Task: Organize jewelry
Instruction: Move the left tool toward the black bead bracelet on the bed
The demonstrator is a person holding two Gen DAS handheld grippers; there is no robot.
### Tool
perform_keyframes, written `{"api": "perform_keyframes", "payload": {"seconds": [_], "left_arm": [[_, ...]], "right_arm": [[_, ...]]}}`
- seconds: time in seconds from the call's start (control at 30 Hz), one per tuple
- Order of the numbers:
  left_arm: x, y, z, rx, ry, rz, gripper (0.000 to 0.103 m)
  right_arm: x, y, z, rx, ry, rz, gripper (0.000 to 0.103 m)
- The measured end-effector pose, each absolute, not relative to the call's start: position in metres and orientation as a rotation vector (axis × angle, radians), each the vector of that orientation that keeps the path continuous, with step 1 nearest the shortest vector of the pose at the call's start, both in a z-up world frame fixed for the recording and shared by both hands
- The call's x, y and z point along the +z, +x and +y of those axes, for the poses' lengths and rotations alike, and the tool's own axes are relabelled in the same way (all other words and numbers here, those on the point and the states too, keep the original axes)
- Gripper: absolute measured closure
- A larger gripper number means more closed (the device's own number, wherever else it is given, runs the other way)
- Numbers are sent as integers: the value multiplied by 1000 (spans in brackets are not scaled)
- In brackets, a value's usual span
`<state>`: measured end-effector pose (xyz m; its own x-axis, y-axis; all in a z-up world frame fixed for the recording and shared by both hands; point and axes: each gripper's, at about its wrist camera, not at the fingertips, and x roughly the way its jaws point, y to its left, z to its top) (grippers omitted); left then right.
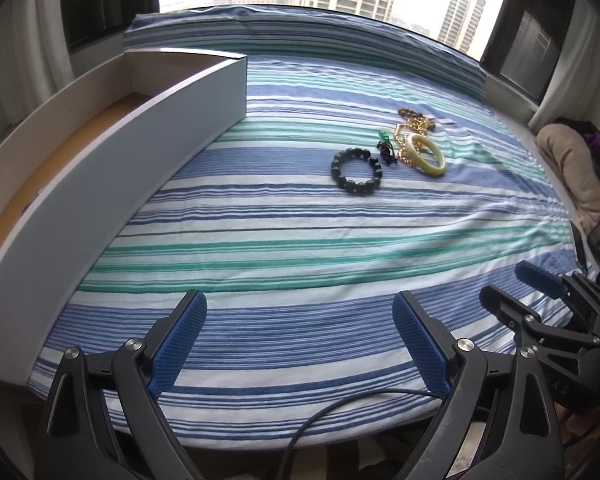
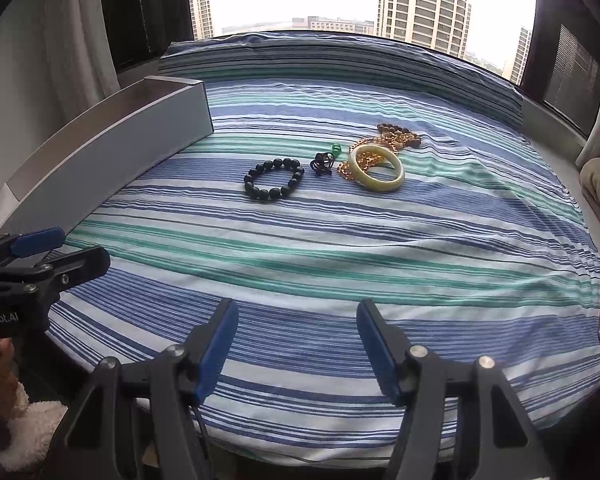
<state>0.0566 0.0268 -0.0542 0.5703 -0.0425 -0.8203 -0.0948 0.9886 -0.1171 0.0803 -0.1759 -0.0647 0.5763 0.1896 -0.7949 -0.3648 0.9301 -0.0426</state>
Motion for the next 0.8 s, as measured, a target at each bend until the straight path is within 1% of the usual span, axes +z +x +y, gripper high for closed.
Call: {"api": "perform_keyframes", "payload": {"seconds": [0.33,0.8], "left_arm": [[-57,63,25,25,-150,974,9],[-70,83,22,23,-156,1021,9]], "right_arm": [[-64,83,-176,323,-219,890,40],[-76,96,-189,302,-191,930,40]]}}
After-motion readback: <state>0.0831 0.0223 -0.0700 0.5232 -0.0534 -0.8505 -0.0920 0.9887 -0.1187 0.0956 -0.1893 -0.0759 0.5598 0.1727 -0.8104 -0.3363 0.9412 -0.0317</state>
